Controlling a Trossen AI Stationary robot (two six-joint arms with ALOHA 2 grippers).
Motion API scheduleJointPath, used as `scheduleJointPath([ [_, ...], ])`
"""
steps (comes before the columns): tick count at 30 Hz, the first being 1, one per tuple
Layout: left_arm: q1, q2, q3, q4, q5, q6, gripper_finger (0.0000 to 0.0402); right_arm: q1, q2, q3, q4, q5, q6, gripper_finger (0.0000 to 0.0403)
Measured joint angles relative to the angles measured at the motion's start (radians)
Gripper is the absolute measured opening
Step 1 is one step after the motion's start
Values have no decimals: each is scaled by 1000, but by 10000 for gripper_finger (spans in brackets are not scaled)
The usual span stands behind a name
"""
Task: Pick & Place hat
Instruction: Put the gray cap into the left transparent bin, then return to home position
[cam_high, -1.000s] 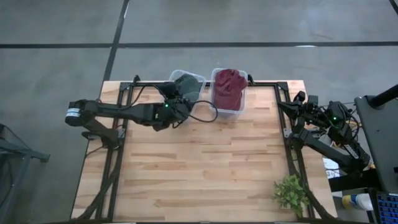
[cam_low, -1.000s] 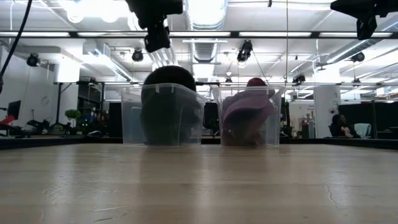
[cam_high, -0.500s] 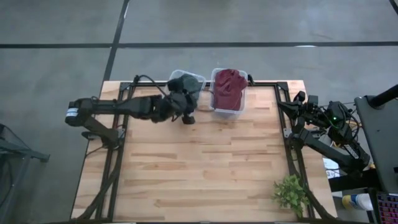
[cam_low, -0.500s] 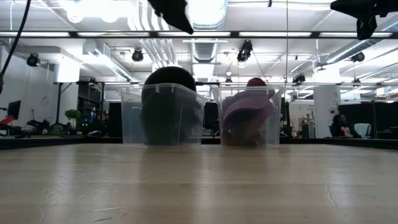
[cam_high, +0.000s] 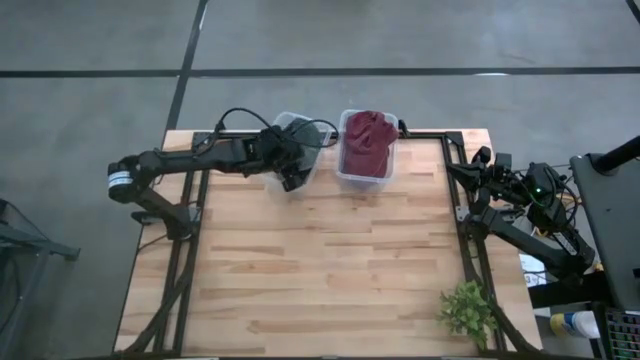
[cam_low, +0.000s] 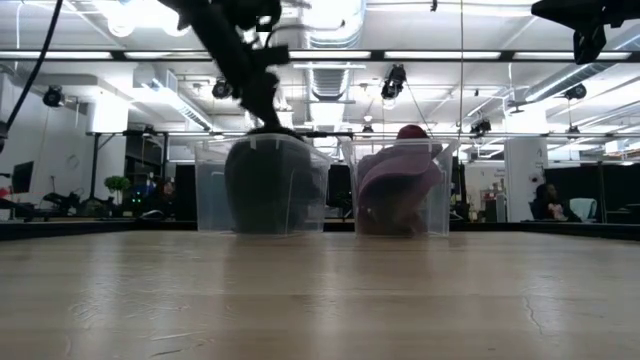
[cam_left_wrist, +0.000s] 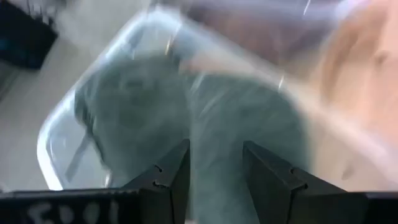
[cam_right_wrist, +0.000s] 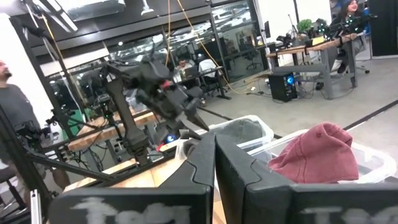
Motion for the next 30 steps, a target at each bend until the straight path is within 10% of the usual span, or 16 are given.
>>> scheduleJointPath([
  [16,15,-80,96,-58,-109,-17,140,0,0,0,0,3,2,8],
  [30,-107,-391,197,-311,-38,-490,140,0,0,0,0,2,0,8],
])
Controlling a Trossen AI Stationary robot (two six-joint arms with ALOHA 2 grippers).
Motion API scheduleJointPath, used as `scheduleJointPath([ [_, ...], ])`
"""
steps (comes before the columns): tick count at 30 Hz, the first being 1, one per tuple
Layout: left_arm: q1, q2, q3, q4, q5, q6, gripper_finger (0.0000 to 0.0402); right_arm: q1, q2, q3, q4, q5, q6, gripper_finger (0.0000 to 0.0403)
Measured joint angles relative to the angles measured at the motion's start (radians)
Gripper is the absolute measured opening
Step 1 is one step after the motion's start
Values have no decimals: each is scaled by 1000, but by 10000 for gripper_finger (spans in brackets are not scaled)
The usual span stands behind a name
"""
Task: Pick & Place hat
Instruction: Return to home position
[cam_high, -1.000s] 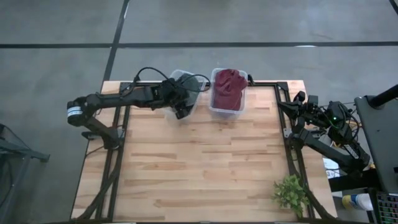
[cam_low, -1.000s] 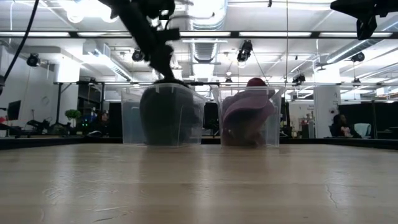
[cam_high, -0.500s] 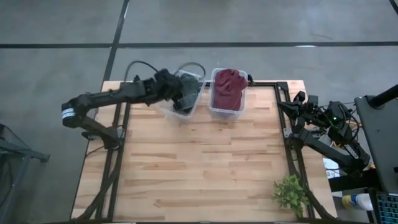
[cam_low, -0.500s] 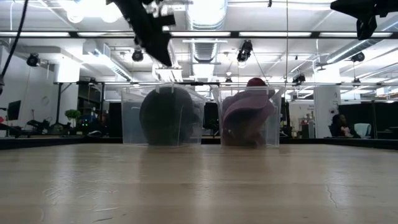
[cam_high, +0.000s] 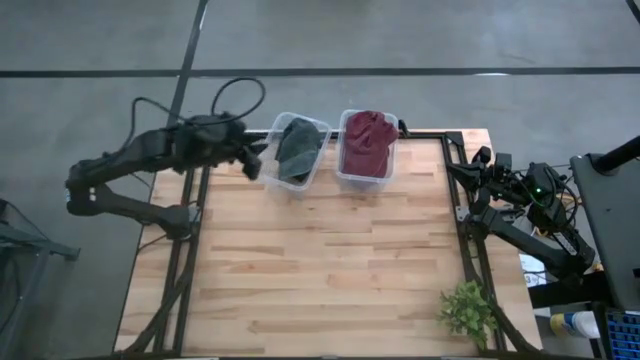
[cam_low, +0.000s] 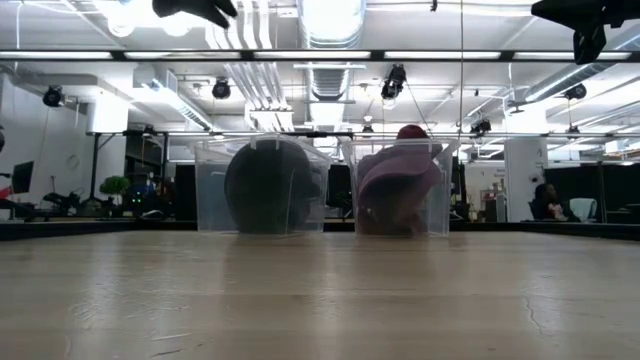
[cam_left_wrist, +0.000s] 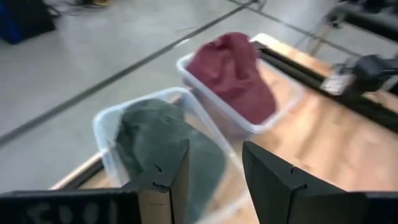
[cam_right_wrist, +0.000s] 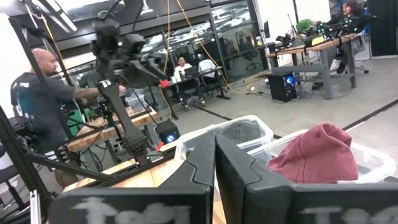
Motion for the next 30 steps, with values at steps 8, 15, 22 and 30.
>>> scheduleJointPath([
  [8,-177,-94,-2,-17,21,-88,140,0,0,0,0,0,0,8],
  [15,-345,-104,-14,18,19,-95,140,0,0,0,0,0,2,8],
  [22,-522,-151,-224,322,15,-42,140,0,0,0,-1,0,2,8],
  [30,-587,-300,-604,732,9,-29,140,0,0,0,-1,-4,2,8],
])
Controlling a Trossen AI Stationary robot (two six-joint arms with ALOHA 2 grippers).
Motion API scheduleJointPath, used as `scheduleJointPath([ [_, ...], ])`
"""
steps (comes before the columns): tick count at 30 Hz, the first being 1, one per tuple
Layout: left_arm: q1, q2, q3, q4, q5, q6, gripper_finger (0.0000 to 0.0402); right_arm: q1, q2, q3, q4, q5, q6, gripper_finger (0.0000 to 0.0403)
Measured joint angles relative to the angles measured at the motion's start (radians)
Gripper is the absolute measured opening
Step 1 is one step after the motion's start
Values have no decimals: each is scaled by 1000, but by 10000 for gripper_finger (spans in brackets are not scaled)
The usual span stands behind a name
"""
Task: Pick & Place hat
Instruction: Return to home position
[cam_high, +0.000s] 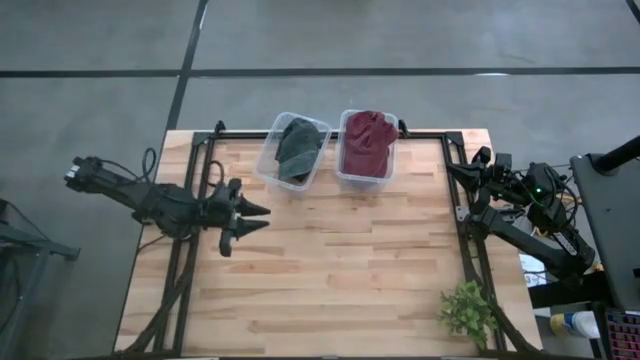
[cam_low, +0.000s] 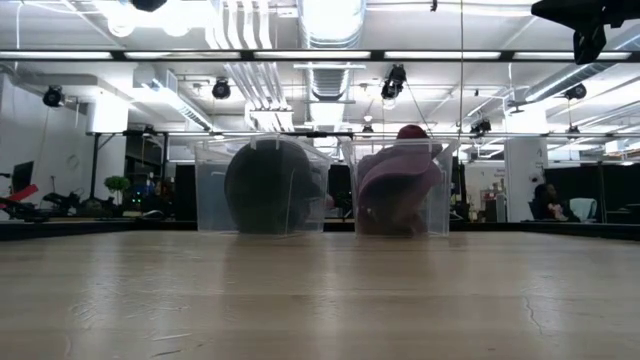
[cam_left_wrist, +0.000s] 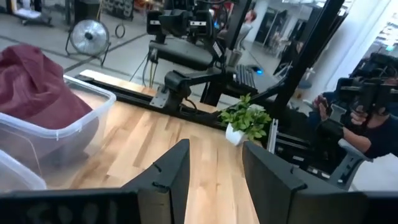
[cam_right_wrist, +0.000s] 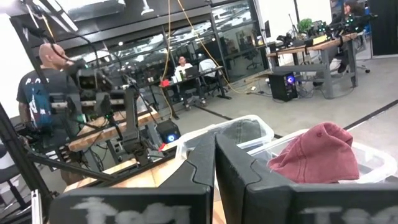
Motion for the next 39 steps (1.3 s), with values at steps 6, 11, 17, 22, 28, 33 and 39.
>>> scheduleJointPath([
  [6,1,-169,-198,83,-1,41,140,0,0,0,0,-1,0,8],
  [11,2,-382,-298,90,-11,99,140,0,0,0,0,-4,0,8],
  [17,3,-607,-438,136,-87,103,140,0,0,0,0,-18,-3,8],
  [22,3,-674,-623,294,-58,50,140,0,0,0,-1,-55,-8,8],
  [28,5,-661,-765,388,-60,32,140,0,0,-4,0,-56,-32,8],
  [33,10,-643,-757,290,-189,119,140,0,0,-27,1,-56,-45,8],
  [39,11,-644,-757,290,-458,260,140,0,0,-80,0,-56,-47,8],
])
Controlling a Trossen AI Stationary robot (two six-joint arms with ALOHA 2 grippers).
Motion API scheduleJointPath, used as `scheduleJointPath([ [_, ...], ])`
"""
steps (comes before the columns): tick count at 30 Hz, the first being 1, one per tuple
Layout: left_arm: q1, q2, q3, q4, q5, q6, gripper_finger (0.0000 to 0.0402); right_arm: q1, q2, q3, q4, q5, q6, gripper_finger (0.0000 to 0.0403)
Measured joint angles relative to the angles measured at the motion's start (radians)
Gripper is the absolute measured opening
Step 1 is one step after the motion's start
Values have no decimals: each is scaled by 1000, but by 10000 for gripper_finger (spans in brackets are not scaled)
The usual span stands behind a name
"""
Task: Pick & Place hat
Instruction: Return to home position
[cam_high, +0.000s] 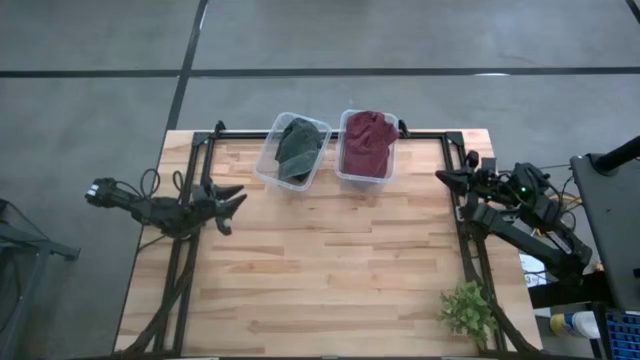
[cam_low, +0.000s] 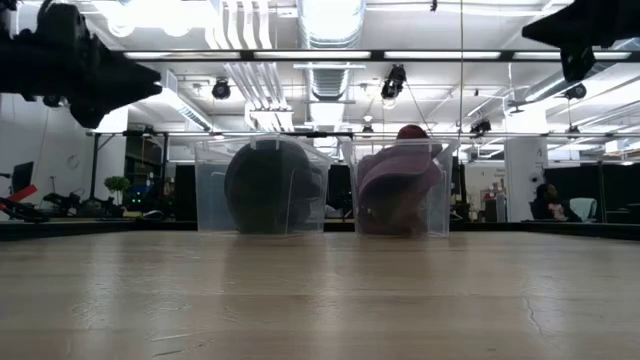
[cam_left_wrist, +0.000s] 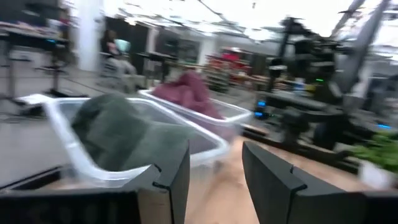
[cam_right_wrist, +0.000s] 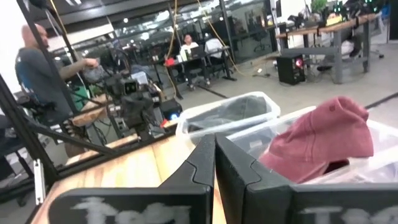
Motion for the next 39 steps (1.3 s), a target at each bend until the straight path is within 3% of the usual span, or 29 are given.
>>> scheduleJointPath([
  [6,0,1,-15,-7,-37,2,140,0,1,-11,8,0,-39,8],
  [14,-1,2,-16,-37,12,-18,140,0,0,-65,102,8,-68,8],
  [18,-1,2,-16,-38,105,53,140,0,0,-158,212,62,-69,8],
  [25,-1,2,-16,-82,268,79,140,0,0,-342,402,63,-66,8],
  [30,-1,2,-17,-110,287,73,140,0,0,-448,516,63,-65,8],
  [39,-1,1,-17,-118,287,78,140,-1,3,-459,458,91,-86,8],
])
